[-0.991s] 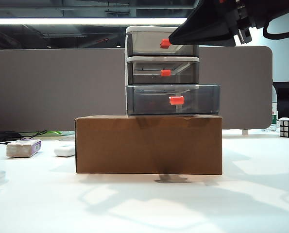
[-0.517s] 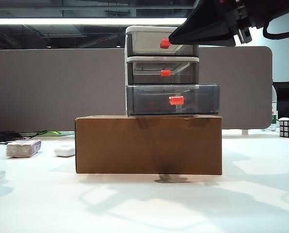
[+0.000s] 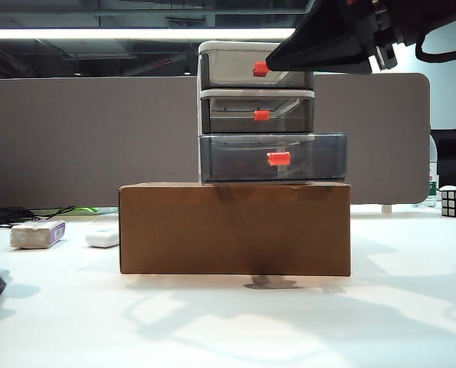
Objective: Open the third layer of the drawer on the table, pick up the transparent tape on the table and put it in, and finally close the drawer.
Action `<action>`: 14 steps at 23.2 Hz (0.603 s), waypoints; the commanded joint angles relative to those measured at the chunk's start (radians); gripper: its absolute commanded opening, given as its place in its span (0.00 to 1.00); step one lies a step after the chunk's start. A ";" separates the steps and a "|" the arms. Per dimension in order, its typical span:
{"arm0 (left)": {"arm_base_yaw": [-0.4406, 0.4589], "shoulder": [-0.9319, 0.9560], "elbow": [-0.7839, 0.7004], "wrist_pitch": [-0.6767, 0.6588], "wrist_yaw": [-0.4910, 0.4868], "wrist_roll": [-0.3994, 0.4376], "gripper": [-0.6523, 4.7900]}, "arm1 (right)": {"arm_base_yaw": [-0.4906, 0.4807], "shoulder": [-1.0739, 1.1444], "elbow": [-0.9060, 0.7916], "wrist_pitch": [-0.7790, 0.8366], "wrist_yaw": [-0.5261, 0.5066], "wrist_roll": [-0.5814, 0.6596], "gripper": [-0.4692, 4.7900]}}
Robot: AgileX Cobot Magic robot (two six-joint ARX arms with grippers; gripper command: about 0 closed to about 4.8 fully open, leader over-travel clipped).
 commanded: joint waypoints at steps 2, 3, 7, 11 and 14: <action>0.000 0.084 0.026 0.015 0.011 0.030 0.91 | 0.001 -0.003 0.005 0.010 -0.003 0.000 0.08; 0.000 0.093 0.030 0.016 0.019 0.031 0.91 | 0.001 -0.003 0.005 0.010 -0.003 0.000 0.08; 0.000 0.124 0.040 0.021 0.027 0.037 0.90 | 0.001 -0.003 0.005 0.010 -0.003 0.000 0.08; 0.000 0.124 0.042 0.019 0.064 0.042 0.72 | 0.001 -0.003 0.005 0.011 -0.003 0.000 0.08; 0.000 0.124 0.042 0.020 0.074 0.054 0.56 | 0.001 -0.003 0.005 0.011 -0.003 0.000 0.08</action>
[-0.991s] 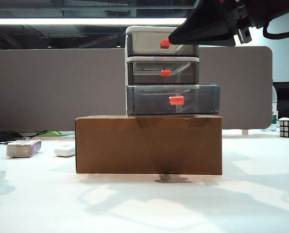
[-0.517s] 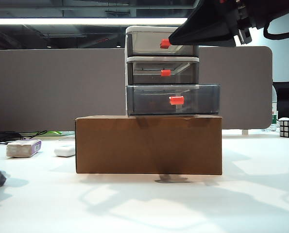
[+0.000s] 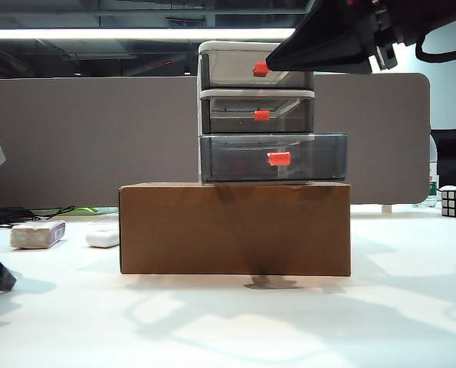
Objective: Open the third layer of the drawer on the table, pick up the transparent tape on the table and put it in, and finally close the drawer.
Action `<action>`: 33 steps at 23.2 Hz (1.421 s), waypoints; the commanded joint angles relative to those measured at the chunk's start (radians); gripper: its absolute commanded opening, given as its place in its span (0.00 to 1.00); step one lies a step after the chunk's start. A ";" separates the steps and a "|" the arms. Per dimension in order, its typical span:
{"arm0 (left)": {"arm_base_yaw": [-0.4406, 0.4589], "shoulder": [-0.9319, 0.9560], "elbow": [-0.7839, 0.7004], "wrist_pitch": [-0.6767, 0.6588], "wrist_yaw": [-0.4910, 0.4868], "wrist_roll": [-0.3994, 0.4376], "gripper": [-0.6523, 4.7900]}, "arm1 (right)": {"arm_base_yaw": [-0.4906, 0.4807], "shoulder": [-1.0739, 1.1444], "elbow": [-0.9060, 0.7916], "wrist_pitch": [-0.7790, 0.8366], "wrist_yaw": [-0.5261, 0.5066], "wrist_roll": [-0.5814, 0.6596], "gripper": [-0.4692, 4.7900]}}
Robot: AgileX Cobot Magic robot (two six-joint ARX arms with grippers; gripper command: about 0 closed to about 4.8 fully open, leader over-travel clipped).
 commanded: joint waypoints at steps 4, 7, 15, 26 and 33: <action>0.000 0.004 -0.005 -0.041 0.059 0.026 0.43 | 0.001 -0.003 0.004 0.011 -0.002 0.000 0.08; 0.000 0.002 -0.005 -0.039 0.063 0.049 0.40 | 0.001 -0.003 0.004 0.011 -0.002 0.000 0.08; -0.035 -0.185 0.072 -0.105 0.060 0.050 0.40 | 0.001 -0.003 0.004 0.011 -0.002 0.001 0.08; -0.450 -0.303 0.405 -0.307 -0.068 0.146 0.40 | 0.001 -0.052 0.005 0.010 0.028 0.000 0.08; -0.668 0.029 0.557 -0.129 -0.143 0.158 0.40 | 0.000 -0.120 0.005 -0.007 0.055 -0.001 0.08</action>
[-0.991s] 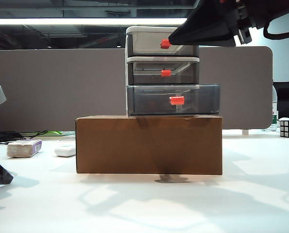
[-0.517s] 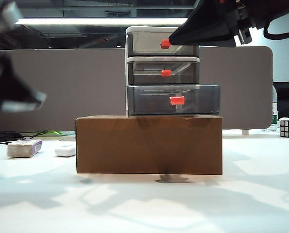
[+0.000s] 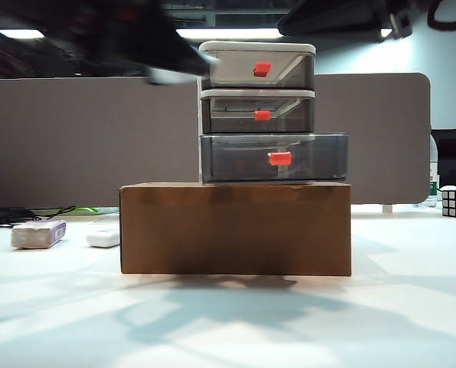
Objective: Open the third layer of the drawer on the table, pick up the transparent tape on the table and put it in, and finally close the drawer.
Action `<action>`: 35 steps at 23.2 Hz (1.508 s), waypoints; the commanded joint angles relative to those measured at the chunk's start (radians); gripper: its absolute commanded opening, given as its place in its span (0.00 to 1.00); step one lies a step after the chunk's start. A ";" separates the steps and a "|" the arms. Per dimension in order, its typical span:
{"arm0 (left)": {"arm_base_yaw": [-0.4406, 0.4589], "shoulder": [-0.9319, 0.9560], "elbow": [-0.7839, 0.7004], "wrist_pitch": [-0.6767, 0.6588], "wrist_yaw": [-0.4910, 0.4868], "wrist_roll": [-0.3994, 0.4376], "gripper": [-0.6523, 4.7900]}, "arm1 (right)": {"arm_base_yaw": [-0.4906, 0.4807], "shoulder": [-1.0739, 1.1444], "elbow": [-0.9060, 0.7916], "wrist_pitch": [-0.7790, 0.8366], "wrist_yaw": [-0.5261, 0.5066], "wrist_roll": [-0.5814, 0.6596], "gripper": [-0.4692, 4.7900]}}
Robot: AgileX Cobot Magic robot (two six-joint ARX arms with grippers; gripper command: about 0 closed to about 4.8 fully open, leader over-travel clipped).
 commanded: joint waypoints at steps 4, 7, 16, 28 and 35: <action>-0.099 0.312 0.187 0.095 -0.059 0.035 0.40 | -0.001 -0.076 0.005 -0.052 0.032 -0.011 0.08; -0.103 0.369 0.222 0.096 -0.072 0.042 0.42 | -0.001 -0.130 0.005 -0.106 0.051 -0.034 0.08; -0.105 0.394 0.226 0.085 -0.061 0.031 0.88 | -0.016 -0.262 0.005 -0.140 0.100 -0.064 0.08; -0.212 0.237 0.226 -0.284 -0.099 -0.069 0.45 | -0.016 -0.266 0.005 -0.169 0.108 -0.079 0.08; -0.216 0.269 0.213 -0.421 0.010 -0.113 0.11 | -0.016 -0.264 0.005 -0.166 0.134 -0.083 0.08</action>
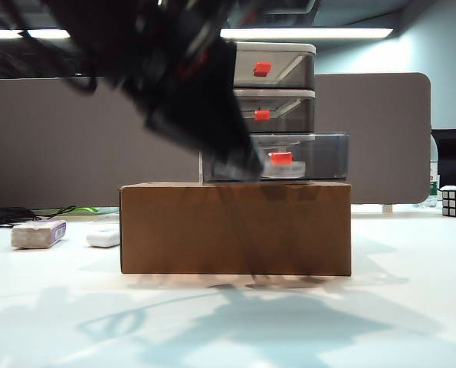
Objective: Open the third layer of the drawer on the table, pick up the transparent tape on the table and put it in, and finally close the drawer.
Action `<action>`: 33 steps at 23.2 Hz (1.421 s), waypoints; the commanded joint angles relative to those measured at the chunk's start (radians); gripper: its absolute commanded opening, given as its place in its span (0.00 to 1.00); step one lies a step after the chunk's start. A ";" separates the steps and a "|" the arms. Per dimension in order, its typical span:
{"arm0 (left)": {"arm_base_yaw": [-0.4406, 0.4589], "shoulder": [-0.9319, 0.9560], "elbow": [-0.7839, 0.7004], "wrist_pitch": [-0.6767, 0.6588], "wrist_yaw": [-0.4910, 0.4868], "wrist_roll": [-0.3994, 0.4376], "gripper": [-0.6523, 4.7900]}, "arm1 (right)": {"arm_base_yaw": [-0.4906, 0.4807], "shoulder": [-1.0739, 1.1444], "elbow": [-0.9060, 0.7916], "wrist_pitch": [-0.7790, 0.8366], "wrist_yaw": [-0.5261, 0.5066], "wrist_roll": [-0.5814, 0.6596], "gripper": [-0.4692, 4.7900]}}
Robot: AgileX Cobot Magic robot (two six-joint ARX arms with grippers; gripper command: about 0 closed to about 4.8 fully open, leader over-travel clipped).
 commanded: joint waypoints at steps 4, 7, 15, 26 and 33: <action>0.005 0.071 0.002 0.175 -0.084 -0.012 0.11 | 0.001 -0.002 0.005 -0.002 0.013 -0.005 0.08; 0.005 0.073 0.002 0.200 -0.104 -0.014 0.11 | 0.001 -0.002 0.005 -0.016 0.016 -0.015 0.08; 0.022 0.092 0.002 0.282 -0.306 -0.011 0.11 | 0.001 -0.002 0.004 -0.038 0.019 -0.042 0.08; 0.091 0.249 0.002 0.574 -0.380 -0.010 0.11 | 0.001 -0.002 0.004 -0.043 0.037 -0.072 0.08; 0.089 0.280 0.002 0.632 -0.475 0.000 0.11 | 0.001 0.011 0.004 -0.047 0.080 -0.076 0.08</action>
